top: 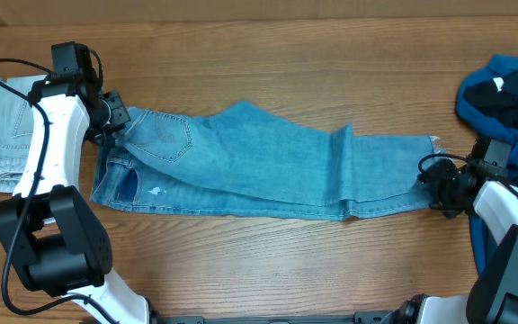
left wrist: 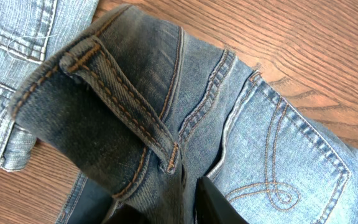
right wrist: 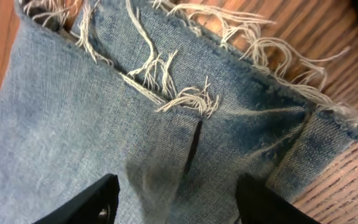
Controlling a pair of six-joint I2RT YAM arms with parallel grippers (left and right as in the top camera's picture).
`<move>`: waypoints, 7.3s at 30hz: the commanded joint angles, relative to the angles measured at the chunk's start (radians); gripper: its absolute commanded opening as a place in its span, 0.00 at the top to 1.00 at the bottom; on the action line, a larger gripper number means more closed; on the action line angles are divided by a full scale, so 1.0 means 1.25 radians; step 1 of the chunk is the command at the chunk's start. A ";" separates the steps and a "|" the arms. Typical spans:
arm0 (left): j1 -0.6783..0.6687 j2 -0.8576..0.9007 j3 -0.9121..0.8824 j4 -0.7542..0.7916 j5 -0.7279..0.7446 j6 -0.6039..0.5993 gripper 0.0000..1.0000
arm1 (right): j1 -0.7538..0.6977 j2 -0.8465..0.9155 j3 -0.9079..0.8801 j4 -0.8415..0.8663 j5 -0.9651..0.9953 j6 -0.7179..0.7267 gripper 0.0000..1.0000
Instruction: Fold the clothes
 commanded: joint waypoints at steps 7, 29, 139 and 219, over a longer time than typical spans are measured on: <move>0.004 -0.004 -0.005 0.001 0.006 -0.010 0.76 | 0.004 -0.005 -0.016 0.049 -0.005 0.003 0.49; 0.004 -0.004 -0.005 0.007 0.006 -0.010 0.75 | 0.011 0.062 -0.016 0.096 -0.013 0.048 0.55; -0.008 0.320 0.321 0.280 0.140 -0.098 0.01 | 0.175 0.653 1.109 -0.169 0.101 -0.039 0.17; -0.078 0.051 -0.382 0.135 -0.082 -0.109 0.96 | 0.172 0.167 0.087 -0.157 0.145 -0.113 0.96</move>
